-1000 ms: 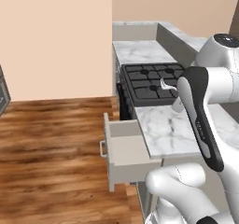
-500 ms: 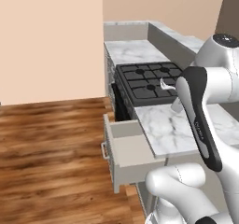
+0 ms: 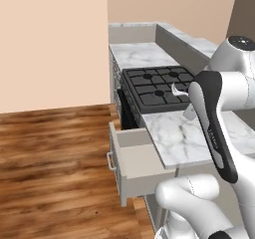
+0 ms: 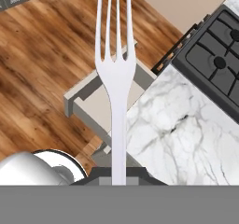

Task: Organize the utensils by type. Pick up the wooden spoons from the counter and place them in the open cabinet. Then pick up the metallic utensils from the counter and place them in the open drawer.

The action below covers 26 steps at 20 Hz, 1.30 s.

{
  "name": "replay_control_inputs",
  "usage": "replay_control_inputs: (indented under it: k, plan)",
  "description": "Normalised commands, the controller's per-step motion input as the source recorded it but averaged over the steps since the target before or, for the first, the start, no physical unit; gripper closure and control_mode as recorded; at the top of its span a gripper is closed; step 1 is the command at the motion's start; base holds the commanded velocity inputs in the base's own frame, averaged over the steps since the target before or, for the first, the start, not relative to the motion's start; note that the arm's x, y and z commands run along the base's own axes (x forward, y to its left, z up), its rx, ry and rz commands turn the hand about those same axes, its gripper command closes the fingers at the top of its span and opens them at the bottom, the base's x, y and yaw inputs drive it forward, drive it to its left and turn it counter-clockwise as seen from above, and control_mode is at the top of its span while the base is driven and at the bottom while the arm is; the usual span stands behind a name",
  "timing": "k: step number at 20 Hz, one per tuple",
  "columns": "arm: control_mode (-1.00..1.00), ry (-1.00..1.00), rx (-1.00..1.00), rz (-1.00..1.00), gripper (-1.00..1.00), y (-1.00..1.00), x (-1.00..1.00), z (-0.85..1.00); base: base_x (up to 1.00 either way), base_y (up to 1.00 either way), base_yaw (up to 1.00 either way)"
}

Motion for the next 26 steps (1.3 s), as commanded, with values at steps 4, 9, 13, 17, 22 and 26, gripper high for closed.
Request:
replay_control_inputs:
  k: [4,9,13,17,22,26]
  plan:
    - [1.0,0.0,0.0,0.0,1.0,0.0,0.0,0.0,-0.26,0.0,0.0]
    - [1.0,0.0,0.0,0.0,1.0,0.0,0.0,0.0,-0.25,0.05,0.0]
    - [-1.0,0.0,0.0,0.0,1.0,0.03,-0.27,-0.09,-0.22,0.05,0.0]
    - [-1.0,0.07,0.02,-0.07,1.0,0.05,-0.32,-0.19,0.0,0.0,0.0]
    - [-1.0,0.12,0.05,-0.13,1.0,0.12,0.03,-0.28,0.0,0.0,0.0]
    - [-1.0,0.07,0.04,-0.16,1.0,0.1,0.12,-0.35,0.0,0.0,0.0]
